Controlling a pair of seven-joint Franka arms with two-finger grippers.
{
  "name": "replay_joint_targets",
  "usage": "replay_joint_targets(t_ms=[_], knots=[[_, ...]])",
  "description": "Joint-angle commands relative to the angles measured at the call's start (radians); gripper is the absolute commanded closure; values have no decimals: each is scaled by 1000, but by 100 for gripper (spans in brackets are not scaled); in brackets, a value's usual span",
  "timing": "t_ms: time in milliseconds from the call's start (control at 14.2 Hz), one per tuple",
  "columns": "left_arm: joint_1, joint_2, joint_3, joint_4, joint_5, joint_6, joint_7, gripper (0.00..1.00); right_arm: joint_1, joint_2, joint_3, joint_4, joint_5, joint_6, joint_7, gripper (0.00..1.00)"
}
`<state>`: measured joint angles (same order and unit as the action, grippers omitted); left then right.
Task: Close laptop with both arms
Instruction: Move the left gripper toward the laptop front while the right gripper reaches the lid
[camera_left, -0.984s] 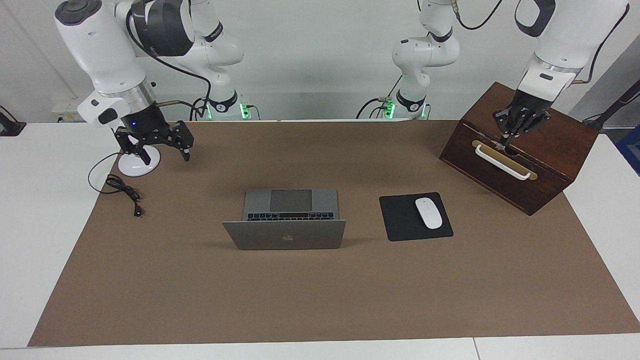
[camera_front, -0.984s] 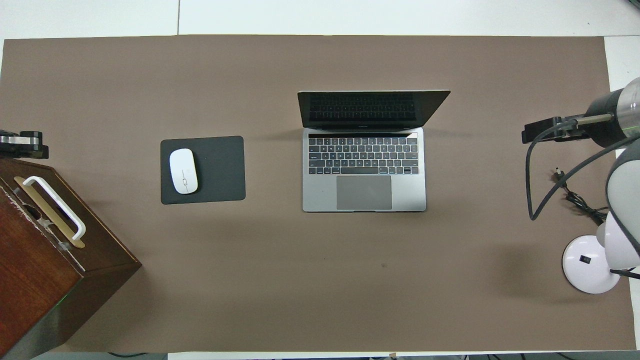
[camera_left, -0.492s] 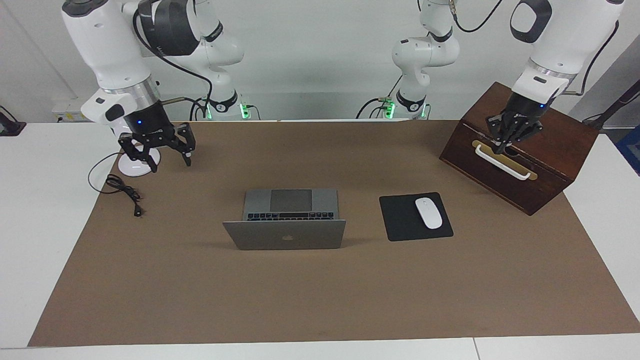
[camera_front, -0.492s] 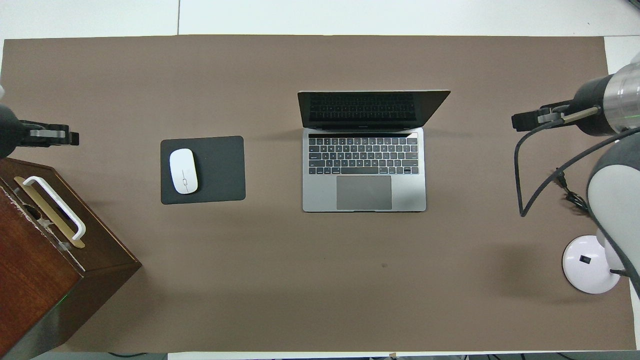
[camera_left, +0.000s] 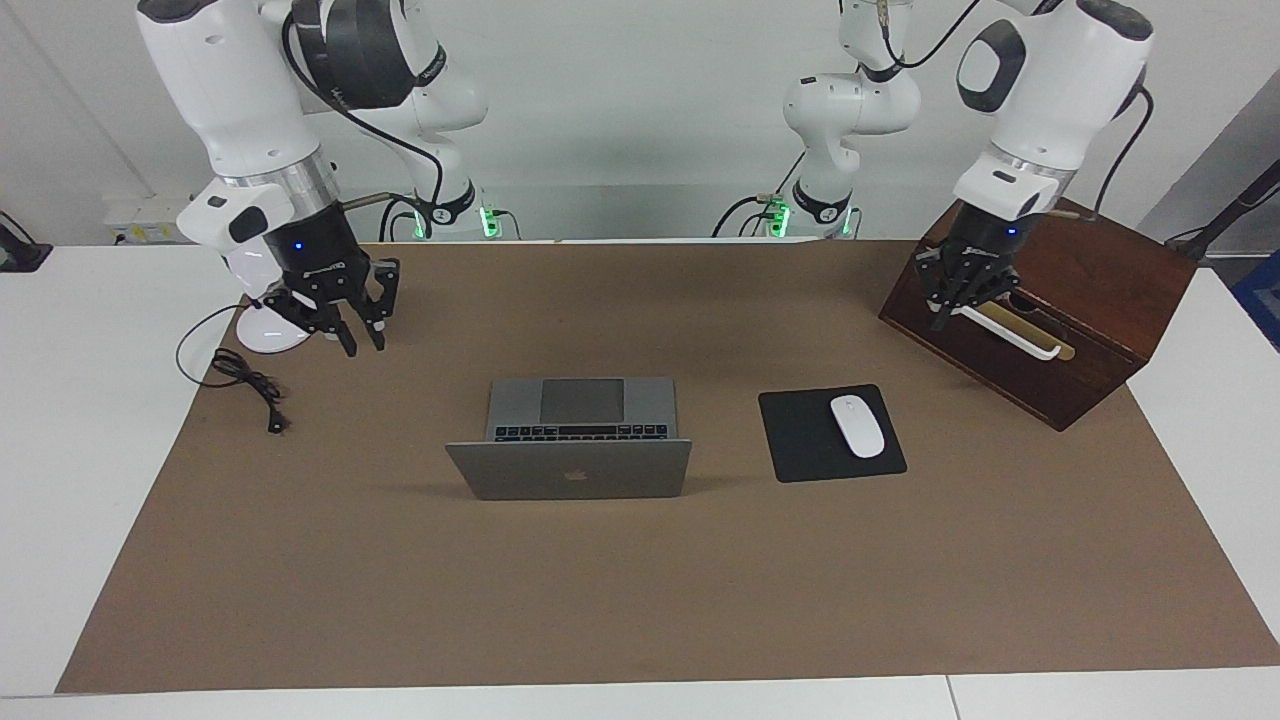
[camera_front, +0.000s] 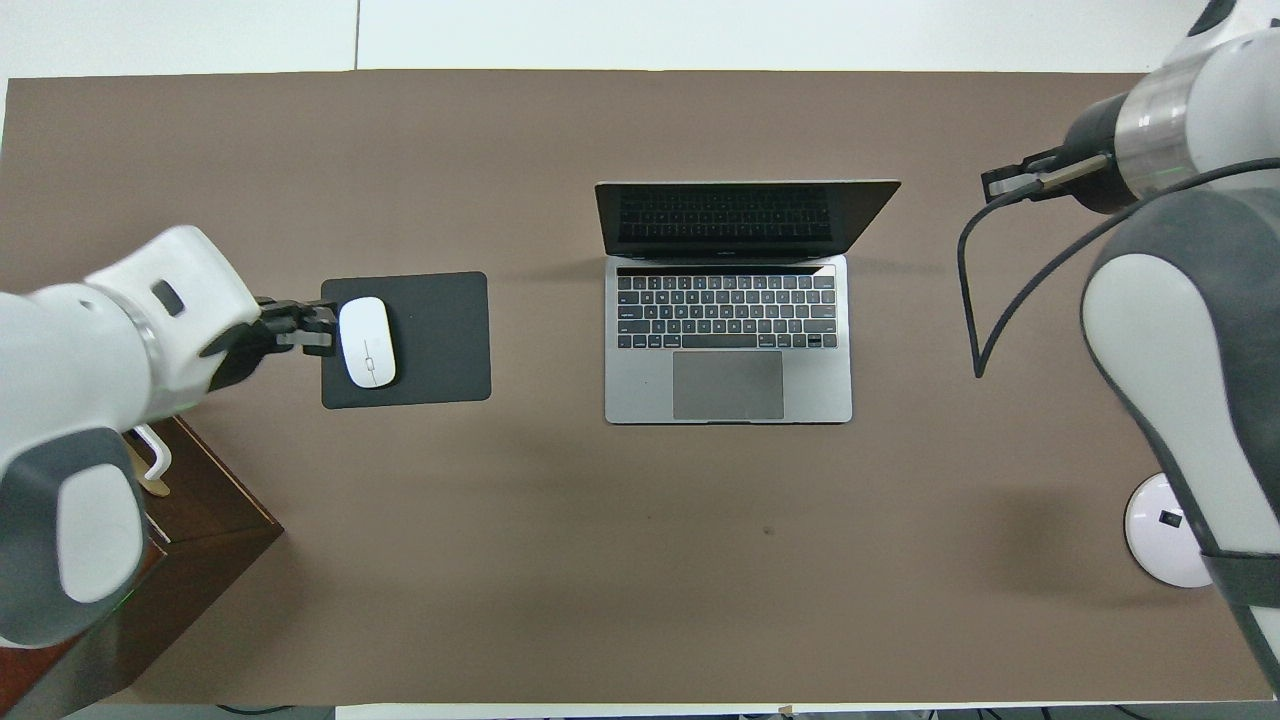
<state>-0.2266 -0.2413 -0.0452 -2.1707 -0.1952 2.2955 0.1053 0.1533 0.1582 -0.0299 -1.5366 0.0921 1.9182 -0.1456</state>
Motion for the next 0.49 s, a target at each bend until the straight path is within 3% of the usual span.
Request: replay_joint_targets(t_ms=[0,211,422], knots=[[-107,-139,14,-222,-27,165,4,100,-2,53,28,62,3,15,-23,100],[-224,-191,14,-329,-33,271,-47,100,5,159,31,198,8,2,-23,100],[-308,-191,14,-373,-33,383,-81,100,5,242,50,288,8,8,-22,100]])
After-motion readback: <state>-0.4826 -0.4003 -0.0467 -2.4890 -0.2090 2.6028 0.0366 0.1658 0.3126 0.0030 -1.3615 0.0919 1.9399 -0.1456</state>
